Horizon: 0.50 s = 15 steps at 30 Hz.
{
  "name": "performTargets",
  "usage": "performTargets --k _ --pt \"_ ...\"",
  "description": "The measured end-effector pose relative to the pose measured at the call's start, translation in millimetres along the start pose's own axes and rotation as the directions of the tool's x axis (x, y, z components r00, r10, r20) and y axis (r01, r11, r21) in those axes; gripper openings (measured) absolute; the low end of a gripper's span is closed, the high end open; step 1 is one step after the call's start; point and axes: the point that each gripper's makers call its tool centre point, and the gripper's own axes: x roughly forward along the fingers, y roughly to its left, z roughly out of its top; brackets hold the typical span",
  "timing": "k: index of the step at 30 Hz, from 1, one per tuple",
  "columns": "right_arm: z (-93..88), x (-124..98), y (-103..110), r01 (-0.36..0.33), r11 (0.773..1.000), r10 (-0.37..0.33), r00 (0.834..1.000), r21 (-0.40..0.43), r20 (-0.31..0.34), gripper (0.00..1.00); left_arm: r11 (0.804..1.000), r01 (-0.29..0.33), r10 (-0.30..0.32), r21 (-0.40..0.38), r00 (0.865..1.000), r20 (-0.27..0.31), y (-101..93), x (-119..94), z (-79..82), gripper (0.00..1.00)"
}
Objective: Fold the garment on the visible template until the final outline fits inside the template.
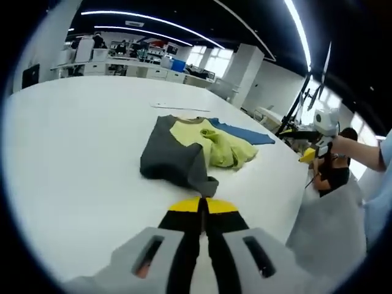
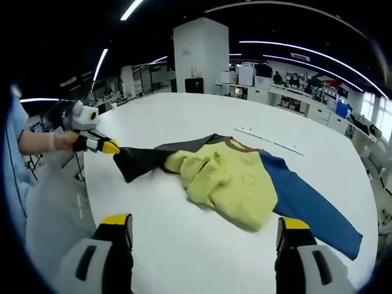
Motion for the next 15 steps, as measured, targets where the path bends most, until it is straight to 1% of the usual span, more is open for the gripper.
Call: performTargets --k 4,7,10,15 --pt "-4.7 -2.6 4.3 0.023 0.999 -0.023 1.0 0.03 -0.004 0.99 1.0 -0.01 0.01 0.023 1.0 -0.013 20.8 -11.0 7.9 0.0" --pt "-4.9 -3.6 8.1 0.038 0.998 -0.038 0.999 0.046 0.002 0.99 0.998 -0.011 0.013 0.064 0.999 -0.036 36.3 -16.7 12.6 0.0" --pt "-3.6 -4.7 11.9 0.057 0.997 -0.057 0.998 0.054 0.0 0.99 0.995 -0.013 0.018 0.094 0.998 -0.052 56.6 -23.4 18.9 0.0" --pt "-3.3 -7.8 13.1 0.095 0.993 -0.094 0.995 0.065 -0.012 0.99 0.992 -0.024 0.033 0.124 0.997 -0.072 88.1 -27.6 24.9 0.0"
